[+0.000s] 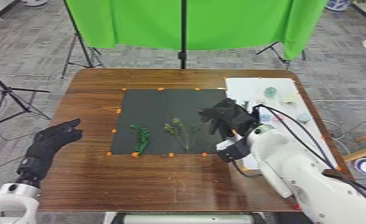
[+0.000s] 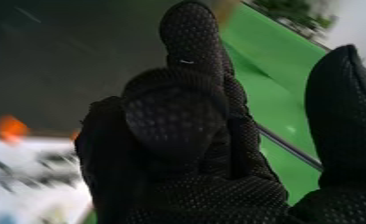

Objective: Arrange flowers

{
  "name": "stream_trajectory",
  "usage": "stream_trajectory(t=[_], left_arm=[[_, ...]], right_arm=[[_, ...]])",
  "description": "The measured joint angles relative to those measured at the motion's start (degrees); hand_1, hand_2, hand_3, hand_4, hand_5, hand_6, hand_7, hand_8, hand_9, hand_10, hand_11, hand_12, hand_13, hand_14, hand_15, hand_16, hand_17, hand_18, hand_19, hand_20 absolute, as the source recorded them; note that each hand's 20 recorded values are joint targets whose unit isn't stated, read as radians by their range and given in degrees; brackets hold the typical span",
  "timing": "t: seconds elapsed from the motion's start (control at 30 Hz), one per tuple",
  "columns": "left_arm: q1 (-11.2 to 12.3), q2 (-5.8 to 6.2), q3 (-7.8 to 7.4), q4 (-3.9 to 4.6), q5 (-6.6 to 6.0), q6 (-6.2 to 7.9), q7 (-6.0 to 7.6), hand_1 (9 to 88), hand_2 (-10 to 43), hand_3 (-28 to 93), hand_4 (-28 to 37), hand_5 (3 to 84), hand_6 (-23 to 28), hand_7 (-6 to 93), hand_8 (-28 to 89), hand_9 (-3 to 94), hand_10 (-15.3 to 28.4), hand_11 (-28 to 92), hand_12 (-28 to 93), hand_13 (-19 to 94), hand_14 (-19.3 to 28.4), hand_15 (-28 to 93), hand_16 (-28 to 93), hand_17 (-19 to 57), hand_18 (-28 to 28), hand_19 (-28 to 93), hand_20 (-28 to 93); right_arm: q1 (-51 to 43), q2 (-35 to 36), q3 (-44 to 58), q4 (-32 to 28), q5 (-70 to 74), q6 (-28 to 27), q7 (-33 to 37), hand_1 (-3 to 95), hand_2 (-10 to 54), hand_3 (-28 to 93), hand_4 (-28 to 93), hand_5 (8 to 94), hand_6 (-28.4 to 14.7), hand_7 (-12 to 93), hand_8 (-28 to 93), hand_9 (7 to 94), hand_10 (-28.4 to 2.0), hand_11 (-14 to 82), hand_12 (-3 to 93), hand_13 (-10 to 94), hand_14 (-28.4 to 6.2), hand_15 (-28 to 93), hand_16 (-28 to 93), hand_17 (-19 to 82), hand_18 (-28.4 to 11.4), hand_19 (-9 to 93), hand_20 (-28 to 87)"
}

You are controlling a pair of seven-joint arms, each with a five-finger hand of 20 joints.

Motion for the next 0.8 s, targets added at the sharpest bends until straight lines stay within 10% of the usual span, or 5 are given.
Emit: stream_trajectory(t=[0.8], left_arm=[[0.12, -0.04, 0.03, -0.05, 0.28, -0.62, -0.37, 30.8, 5.6, 64, -22.0, 44.6, 6.1, 8.9, -6, 45.6, 15.0, 19, 10, 38, 18.3, 17, -2, 7.3, 13.8, 18, 16]], right_arm=[[5.87, -0.56, -6.11, 7.53, -3.88, -13.54, 5.85, 25.0, 7.8, 50, -12, 71.7, -6.4, 10, -7, 89.8, -13.9, 39.7, 28.1, 94, -4.7, 61, 29, 70, -13.3, 93, 51]])
